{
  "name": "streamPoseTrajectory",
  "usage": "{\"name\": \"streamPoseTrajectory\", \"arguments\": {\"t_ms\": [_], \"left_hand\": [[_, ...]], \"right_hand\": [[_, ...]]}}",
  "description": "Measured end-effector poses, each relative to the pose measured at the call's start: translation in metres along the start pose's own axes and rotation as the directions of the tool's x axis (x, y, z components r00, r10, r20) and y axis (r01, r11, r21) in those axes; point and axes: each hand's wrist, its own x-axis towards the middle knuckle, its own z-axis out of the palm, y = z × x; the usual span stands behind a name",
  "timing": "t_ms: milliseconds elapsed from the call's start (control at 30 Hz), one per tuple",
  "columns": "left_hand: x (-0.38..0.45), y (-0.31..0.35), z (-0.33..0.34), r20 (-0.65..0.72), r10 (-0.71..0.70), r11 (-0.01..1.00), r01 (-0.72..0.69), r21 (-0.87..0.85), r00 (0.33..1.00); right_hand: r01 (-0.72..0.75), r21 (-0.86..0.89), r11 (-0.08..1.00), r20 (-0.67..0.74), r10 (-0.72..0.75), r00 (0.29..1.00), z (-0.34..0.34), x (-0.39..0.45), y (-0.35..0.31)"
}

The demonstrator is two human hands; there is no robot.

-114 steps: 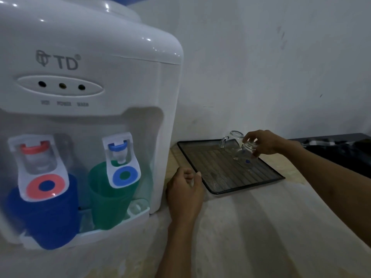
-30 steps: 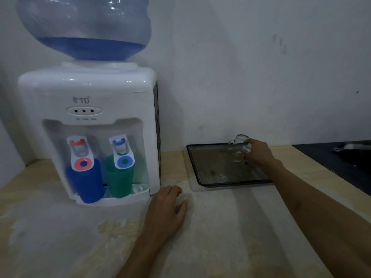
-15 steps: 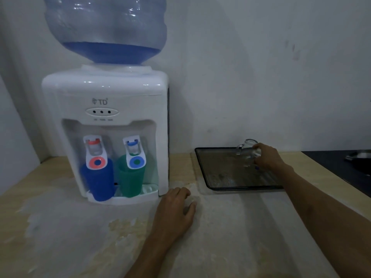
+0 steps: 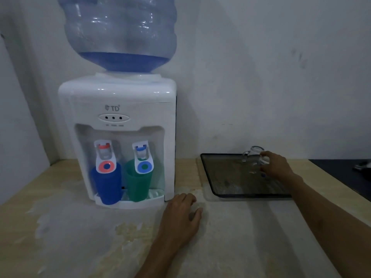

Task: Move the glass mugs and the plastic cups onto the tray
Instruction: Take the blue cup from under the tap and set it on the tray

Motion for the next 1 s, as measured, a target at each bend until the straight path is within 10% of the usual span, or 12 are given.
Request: {"name": "streamPoseTrajectory", "arguments": {"t_ms": [267, 533, 767, 1000], "left_hand": [[0.001, -0.002, 0.001, -0.054, 0.028, 1.0, -0.028, 0.009, 0.998], [-0.004, -0.002, -0.016, -0.348, -0.005, 0.99, -0.043, -0.131, 0.937], [-0.001, -0.023, -0.049, -0.739, -0.118, 0.99, 0.019, -0.141, 0.663], [0.002, -0.059, -0.091, -0.89, -0.314, 0.922, 0.328, -0.204, 0.33]], "right_hand": [[-0.099, 0.076, 0.992, -0.175, 0.111, 0.978, 0.006, -0.016, -0.017], [0.537, 0.266, 0.801, -0.452, -0.388, 0.803, 0.06, -0.146, -0.143], [0.695, 0.262, 0.67, -0.273, -0.639, 0.719, 0.107, -0.195, -0.16], [0.63, 0.324, 0.706, -0.298, -0.556, 0.776, 0.094, -0.195, -0.147]]}}
